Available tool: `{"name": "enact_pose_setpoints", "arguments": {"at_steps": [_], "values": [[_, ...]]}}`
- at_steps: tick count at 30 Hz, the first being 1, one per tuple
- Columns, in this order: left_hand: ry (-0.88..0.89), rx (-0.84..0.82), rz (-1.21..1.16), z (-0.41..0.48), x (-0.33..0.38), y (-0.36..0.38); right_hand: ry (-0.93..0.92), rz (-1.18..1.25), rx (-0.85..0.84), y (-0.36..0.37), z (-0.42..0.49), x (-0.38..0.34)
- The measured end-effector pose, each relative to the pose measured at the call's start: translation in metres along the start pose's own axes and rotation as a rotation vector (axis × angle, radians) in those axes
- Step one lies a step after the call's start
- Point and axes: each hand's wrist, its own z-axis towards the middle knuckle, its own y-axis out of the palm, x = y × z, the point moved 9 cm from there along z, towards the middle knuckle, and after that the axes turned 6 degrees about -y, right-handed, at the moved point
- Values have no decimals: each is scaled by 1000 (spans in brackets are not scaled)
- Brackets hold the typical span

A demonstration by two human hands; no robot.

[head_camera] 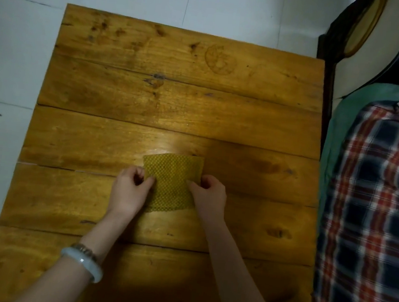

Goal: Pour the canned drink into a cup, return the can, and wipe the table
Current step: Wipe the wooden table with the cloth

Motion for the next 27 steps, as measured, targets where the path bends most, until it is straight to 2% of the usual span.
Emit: {"name": "enact_pose_setpoints", "arguments": {"at_steps": [6,13,22,27], "values": [[91,-198,-260,-5,61,44,-115,71,-7,-70,43,-22],[142,-376,-332,21,169,125,-143,103,13,-178,123,-47],[290,-280,-309,83,267,189,-185,43,132,-249,225,-72],[363,-257,-274,104,307,213,-249,33,262,-280,259,-85]]}}
